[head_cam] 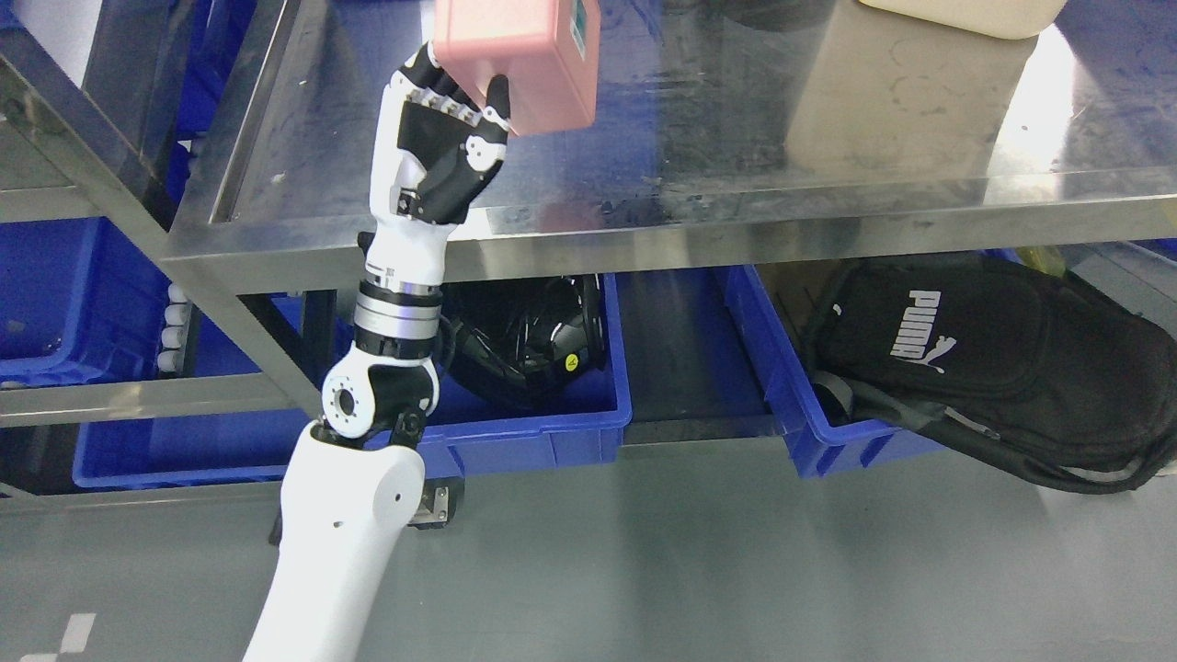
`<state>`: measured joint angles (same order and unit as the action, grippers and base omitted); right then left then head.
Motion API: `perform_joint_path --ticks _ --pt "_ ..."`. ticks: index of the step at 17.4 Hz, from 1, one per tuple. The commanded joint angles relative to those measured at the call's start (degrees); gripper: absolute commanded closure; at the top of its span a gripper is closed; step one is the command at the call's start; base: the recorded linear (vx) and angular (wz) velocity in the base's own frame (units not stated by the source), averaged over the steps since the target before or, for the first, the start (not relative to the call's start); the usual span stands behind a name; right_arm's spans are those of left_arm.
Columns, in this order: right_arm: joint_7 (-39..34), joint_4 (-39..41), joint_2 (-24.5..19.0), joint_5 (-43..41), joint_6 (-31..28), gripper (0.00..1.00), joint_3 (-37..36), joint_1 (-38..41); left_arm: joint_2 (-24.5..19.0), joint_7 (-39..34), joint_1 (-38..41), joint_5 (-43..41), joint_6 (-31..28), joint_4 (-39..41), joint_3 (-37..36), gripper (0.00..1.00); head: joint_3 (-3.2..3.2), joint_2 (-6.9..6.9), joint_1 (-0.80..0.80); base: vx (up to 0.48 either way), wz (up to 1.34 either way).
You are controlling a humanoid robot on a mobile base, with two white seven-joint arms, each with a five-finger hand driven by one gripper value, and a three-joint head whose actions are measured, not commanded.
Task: Place storage box into left shelf container
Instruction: 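Lift the pink box off the shelf with the left hand, then hold the pink box up in the left hand while turning toward the rack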
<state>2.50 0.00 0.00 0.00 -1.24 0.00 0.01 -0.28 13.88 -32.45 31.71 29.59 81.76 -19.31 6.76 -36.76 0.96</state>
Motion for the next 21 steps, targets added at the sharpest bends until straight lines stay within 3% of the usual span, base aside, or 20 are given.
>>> perform_joint_path --ticks 1,5,9,17,21 --pt "0.0 1.0 1.0 0.1 0.0 0.00 -0.3 0.5 -0.7 0.2 7.7 -0.9 3.1 9.7 -11.2 0.99 0.00 0.00 0.00 -0.121 0.26" --pt "0.0 1.0 1.0 0.1 0.0 0.00 -0.3 0.5 -0.7 2.6 12.7 -0.9 6.3 9.7 -8.7 0.99 0.00 0.00 0.00 -0.115 0.53" --pt "0.0 1.0 1.0 0.1 0.0 0.00 -0.3 0.5 -0.7 2.6 15.7 -0.9 6.3 9.7 -5.5 0.99 0.00 0.00 0.00 -0.040 1.45" --pt "0.0 1.0 1.0 0.1 0.0 0.00 -0.3 0.5 -0.7 6.0 20.2 -0.8 7.4 9.7 0.1 0.99 0.00 -0.04 0.00 0.177 1.84" --pt "0.0 1.0 1.0 0.1 0.0 0.00 -0.3 0.5 -0.7 6.1 21.1 -0.8 7.7 9.7 0.2 0.99 0.00 -0.04 0.00 0.299 1.08"
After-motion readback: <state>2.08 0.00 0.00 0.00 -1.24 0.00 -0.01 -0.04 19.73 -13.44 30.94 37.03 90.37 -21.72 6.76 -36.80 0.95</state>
